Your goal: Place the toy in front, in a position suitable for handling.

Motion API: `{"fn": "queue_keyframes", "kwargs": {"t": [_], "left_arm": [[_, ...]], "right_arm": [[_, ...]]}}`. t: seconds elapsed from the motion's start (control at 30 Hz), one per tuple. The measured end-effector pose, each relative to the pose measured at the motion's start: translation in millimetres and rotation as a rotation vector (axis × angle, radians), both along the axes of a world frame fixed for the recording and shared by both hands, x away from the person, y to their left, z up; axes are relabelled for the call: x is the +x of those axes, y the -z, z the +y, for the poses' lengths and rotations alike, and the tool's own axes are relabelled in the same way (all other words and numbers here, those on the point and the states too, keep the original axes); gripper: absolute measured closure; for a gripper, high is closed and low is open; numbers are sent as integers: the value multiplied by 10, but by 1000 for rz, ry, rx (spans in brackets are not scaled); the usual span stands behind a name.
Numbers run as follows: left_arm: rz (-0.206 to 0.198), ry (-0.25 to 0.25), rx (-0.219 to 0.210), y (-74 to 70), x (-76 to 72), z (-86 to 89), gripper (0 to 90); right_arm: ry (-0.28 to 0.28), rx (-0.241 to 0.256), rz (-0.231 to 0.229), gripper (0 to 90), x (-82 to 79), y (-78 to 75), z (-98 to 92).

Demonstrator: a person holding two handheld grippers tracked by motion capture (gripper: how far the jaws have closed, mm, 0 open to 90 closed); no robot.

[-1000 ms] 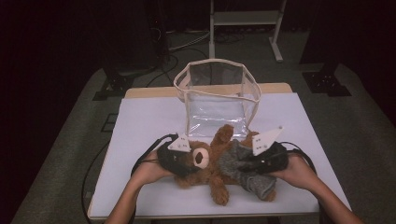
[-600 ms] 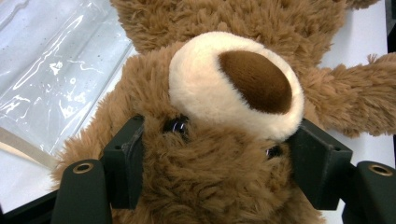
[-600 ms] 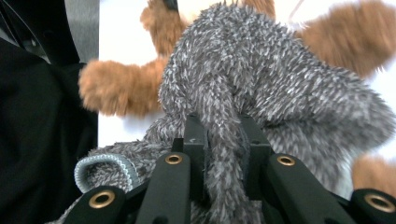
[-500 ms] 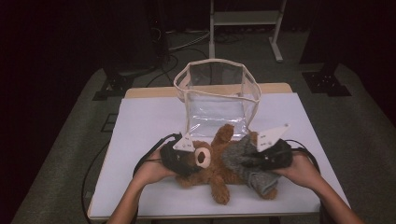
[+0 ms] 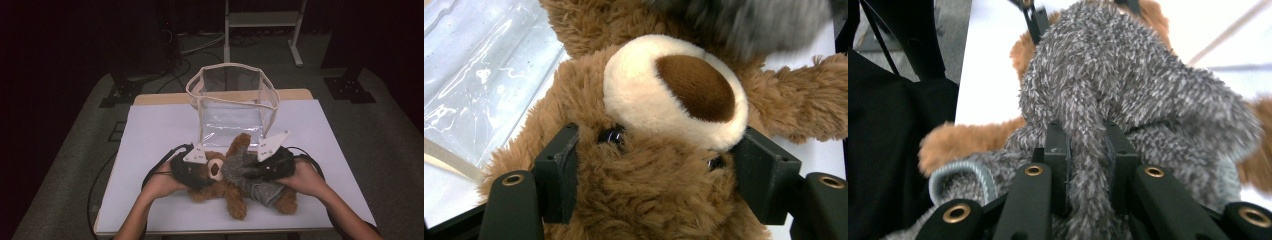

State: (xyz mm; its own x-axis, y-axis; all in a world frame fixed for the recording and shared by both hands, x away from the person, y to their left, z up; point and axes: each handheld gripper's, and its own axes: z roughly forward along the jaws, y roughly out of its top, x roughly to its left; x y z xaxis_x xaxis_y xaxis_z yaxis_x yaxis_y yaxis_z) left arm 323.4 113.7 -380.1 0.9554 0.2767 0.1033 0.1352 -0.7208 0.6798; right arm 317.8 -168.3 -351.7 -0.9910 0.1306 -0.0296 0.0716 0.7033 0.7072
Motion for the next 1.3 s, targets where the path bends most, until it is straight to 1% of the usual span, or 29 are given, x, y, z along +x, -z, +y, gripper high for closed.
{"fn": "queue_keyframes", "kwargs": {"t": [0.03, 0.07, 0.1, 0.13, 0.17, 0.2, 0.23, 0.27, 0.3, 0.37, 0.4, 0.47, 0.53, 0.57, 0.6, 0.63, 0.67, 0.7, 0.77, 0.83, 0.93, 0.97, 1.0, 1.03, 1.1, 1.13, 1.17, 1.2, 1.3], "left_arm": [[0, 2, 1, 0, 0, 4, 289], [2, 1, -5, 4, -2, 5, 289], [2, 4, -5, 4, 0, 9, 290], [3, 5, -6, 6, 4, 15, 290], [3, 5, -6, 6, 4, 15, 290], [4, 5, -7, 8, 6, 16, 290], [5, 5, -8, 8, 6, 17, 290], [6, 6, -10, 10, 1, 14, 290], [6, 6, -10, 10, 1, 14, 290], [1, 11, -4, 6, -13, 4, 290], [-2, 13, -2, 5, -16, 0, 290], [-4, 15, 3, 0, -17, -10, 291], [-3, 16, 4, -1, -11, -15, 292], [-3, 16, 4, -1, -11, -15, 293], [-8, 20, 9, -3, -18, -19, 292], [-8, 20, 9, -3, -18, -19, 292], [-12, 21, 8, 4, -24, -15, 292], [-12, 21, 8, 4, -24, -15, 292], [-13, 20, 13, 12, -23, 5, 292], [-8, 20, 0, 24, -16, 29, 291], [1, 35, -15, 21, 16, 56, 286], [1, 35, -15, 21, 16, 56, 285], [1, 36, -16, 20, 21, 54, 284], [0, 38, -16, 19, 23, 53, 284], [-2, 42, -14, 18, 25, 51, 283], [-1, 44, -15, 19, 25, 49, 282], [0, 44, -18, 21, 26, 47, 282], [1, 49, -23, 25, 31, 48, 282], [-2, 52, -25, 29, 33, 49, 282]], "right_arm": [[0, 0, 0, 760, 0, 0, 0], [10, 8, 0, 759, -16, 9, -90], [33, 15, 8, 759, -46, 21, -180], [71, 29, 14, 759, -96, 58, -372], [71, 29, 14, 759, -96, 58, -372], [114, 41, 28, 759, -145, 113, -563], [114, 41, 28, 759, -145, 113, -563], [159, 60, 58, 758, -189, 190, -738], [159, 60, 58, 758, -189, 190, -738], [191, 75, 94, 758, -225, 271, -884], [200, 77, 98, 758, -235, 288, -921], [201, 88, 101, 757, -241, 277, -947], [180, 83, 71, 757, -220, 180, -850], [180, 83, 71, 757, -220, 180, -850], [153, 81, 46, 757, -169, 108, -723], [153, 81, 46, 757, -169, 108, -723], [125, 73, 25, 757, -109, 62, -575], [125, 73, 25, 757, -109, 62, -575], [104, 74, 24, 757, -54, 49, -445], [95, 76, 25, 756, -35, 63, -409], [129, 92, 50, 754, -66, 126, -558], [129, 92, 50, 754, -66, 126, -558], [155, 90, 65, 753, -106, 181, -678], [155, 90, 65, 753, -106, 181, -678], [186, 96, 88, 752, -143, 253, -809], [210, 110, 113, 752, -165, 329, -932], [210, 110, 113, 752, -165, 329, -932], [231, 113, 132, 751, -182, 375, -1014], [239, 121, 135, 752, -180, 370, -1047]]}}
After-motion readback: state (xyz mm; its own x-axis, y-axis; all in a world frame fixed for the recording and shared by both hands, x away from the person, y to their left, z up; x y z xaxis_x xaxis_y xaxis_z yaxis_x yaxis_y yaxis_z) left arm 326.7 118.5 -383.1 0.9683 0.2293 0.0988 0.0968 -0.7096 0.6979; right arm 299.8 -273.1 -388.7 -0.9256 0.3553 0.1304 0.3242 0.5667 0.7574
